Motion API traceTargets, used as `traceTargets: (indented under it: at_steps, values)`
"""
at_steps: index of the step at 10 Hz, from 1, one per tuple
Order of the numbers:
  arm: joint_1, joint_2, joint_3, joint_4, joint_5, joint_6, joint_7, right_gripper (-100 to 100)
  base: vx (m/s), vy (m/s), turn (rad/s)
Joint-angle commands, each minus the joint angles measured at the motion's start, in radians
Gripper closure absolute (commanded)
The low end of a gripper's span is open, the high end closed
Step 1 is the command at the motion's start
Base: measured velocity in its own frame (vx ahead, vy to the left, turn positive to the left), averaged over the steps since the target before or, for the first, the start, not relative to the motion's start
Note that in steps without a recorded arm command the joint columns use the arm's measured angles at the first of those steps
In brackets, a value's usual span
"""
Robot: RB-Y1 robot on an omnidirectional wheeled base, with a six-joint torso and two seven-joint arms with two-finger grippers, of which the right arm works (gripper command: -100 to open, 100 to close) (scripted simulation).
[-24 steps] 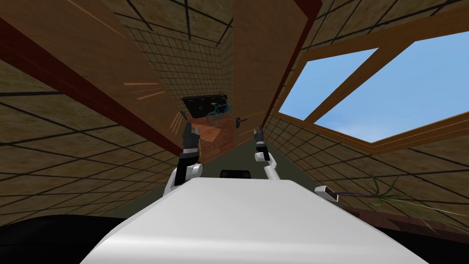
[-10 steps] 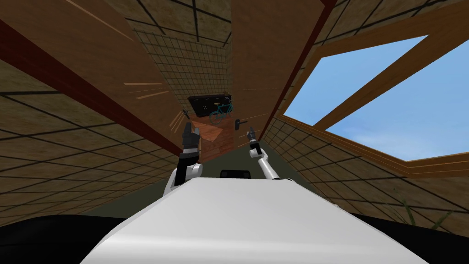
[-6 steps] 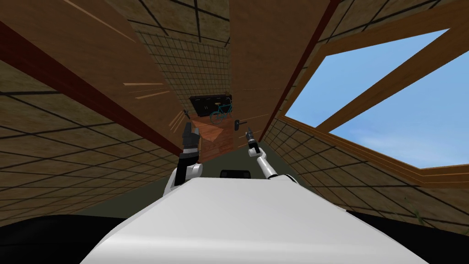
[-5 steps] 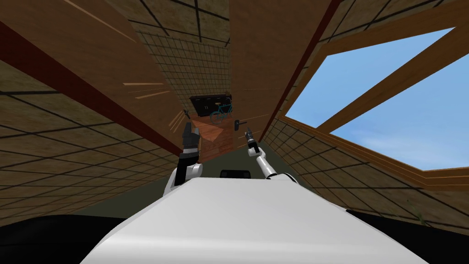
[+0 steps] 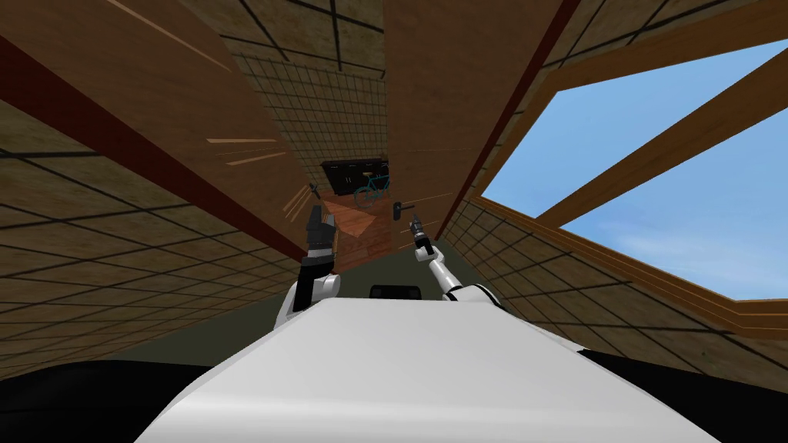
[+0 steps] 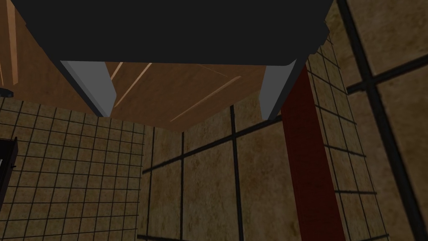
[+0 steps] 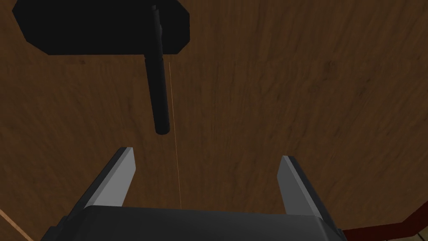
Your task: Push the door open
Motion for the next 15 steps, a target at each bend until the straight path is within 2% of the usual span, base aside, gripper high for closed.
traceTargets:
  at_steps: [1, 4, 7, 11, 12, 13, 14, 15]
  values:
    - [-0.026, 0.007, 0.005, 0.049, -0.001, 0.001, 0.004, -100, 0.034, -0.064, 0.055]
    - [-0.090, 0.018, 0.018, 0.152, -0.004, 0.005, 0.005, -100, 0.048, -0.119, 0.086]
    - [-0.142, 0.028, 0.028, 0.235, -0.007, 0.008, 0.007, -100, 0.046, -0.112, 0.067]
    - [-0.193, 0.040, 0.038, 0.316, -0.010, 0.011, 0.008, -100, 0.037, -0.075, 0.048]
    - [-0.202, 0.043, 0.040, 0.331, -0.010, 0.012, 0.009, -100, 0.020, -0.074, 0.047]
    - [-0.190, 0.039, 0.040, 0.312, -0.009, 0.014, 0.007, -100, 0.008, -0.032, 0.012]
    - [-0.190, 0.017, 0.037, 0.314, -0.010, 0.015, 0.008, -100, 0.125, 0.019, 0.032]
    - [-0.191, 0.013, 0.037, 0.314, -0.011, 0.015, 0.009, -100, 0.177, 0.032, 0.019]
